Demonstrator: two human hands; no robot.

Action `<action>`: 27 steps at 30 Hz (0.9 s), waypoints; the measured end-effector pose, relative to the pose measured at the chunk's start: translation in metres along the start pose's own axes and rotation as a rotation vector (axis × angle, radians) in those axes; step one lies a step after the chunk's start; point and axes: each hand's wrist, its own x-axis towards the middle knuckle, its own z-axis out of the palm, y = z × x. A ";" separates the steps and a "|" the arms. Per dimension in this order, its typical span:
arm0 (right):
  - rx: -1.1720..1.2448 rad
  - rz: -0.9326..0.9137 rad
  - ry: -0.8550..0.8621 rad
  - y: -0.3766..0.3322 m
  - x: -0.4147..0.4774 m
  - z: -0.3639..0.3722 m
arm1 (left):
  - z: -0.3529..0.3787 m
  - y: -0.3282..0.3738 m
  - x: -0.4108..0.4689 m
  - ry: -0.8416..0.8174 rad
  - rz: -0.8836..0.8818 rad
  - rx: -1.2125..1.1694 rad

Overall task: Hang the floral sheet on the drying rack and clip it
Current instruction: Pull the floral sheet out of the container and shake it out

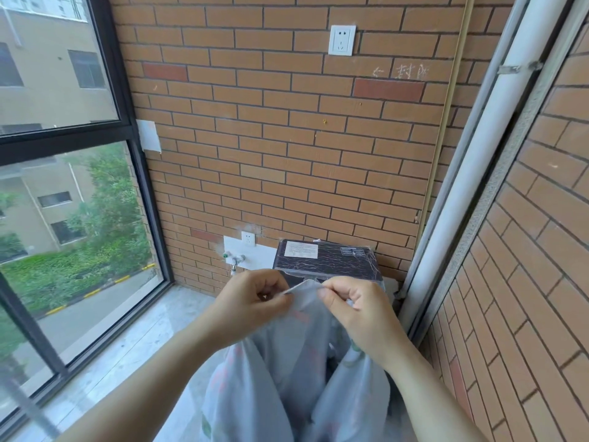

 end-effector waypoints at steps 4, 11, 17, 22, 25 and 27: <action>-0.011 -0.035 0.146 -0.003 0.002 -0.005 | 0.005 -0.010 -0.005 -0.071 -0.140 -0.086; -0.067 -0.052 0.358 -0.005 0.012 -0.028 | 0.006 -0.048 -0.007 -0.094 -0.263 -0.197; -0.087 -0.099 0.414 -0.017 0.024 -0.043 | 0.011 -0.065 -0.006 -0.039 -0.197 -0.072; -0.198 -0.148 0.396 -0.018 0.030 -0.065 | -0.012 -0.040 0.021 0.249 -0.146 -0.148; -0.314 0.035 0.088 -0.006 0.032 -0.082 | -0.039 -0.017 0.046 0.454 -0.076 -0.149; -0.377 0.120 0.039 0.008 0.032 -0.081 | -0.047 -0.005 0.054 0.462 -0.005 -0.093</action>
